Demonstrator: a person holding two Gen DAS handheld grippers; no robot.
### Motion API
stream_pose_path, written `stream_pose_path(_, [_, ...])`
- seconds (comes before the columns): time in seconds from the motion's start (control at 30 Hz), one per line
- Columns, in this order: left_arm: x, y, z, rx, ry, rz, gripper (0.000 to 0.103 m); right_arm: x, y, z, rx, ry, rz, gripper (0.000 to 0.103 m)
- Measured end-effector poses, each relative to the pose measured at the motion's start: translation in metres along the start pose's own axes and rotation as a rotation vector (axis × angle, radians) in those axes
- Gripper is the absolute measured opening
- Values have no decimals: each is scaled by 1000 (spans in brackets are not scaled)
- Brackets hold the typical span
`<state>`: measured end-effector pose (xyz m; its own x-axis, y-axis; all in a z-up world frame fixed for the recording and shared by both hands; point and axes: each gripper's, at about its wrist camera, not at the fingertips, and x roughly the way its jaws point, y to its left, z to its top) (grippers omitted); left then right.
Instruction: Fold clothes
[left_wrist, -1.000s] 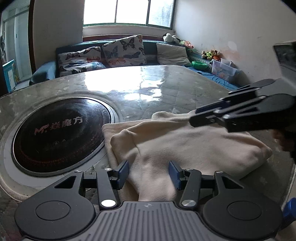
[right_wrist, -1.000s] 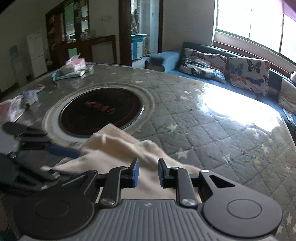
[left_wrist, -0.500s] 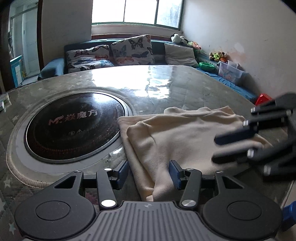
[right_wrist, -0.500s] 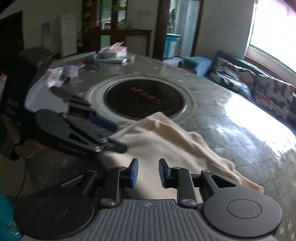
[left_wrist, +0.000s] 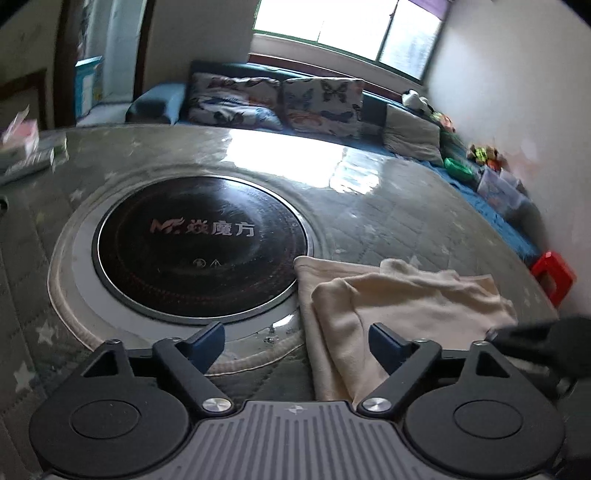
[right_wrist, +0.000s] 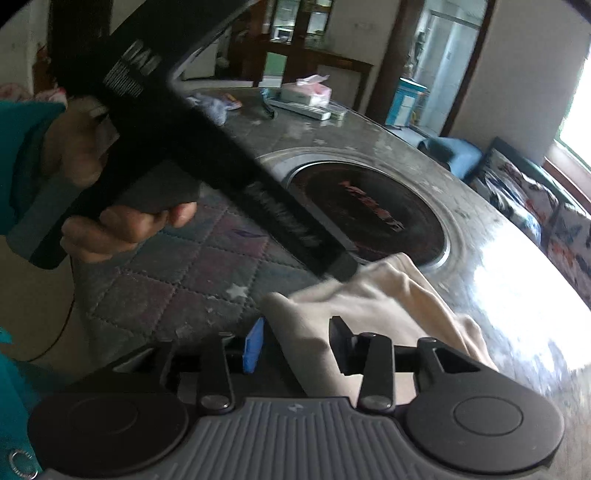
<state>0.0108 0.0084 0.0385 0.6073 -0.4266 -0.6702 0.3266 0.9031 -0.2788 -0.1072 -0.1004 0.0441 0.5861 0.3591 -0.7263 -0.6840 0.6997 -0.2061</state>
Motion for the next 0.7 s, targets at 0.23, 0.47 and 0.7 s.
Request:
stream_pose_path(0.23, [4, 14, 5, -184, 45, -66, 93, 12, 6, -1, -10, 18, -47, 20])
stream_pose_path(0.47, [14, 17, 2, -337, 99, -138, 88, -11, -22, -3, 148, -63, -12, 15])
stream_pose_path(0.7, [28, 13, 0, -478, 139, -222, 71, -38, -38, -12, 236, -140, 4, 15])
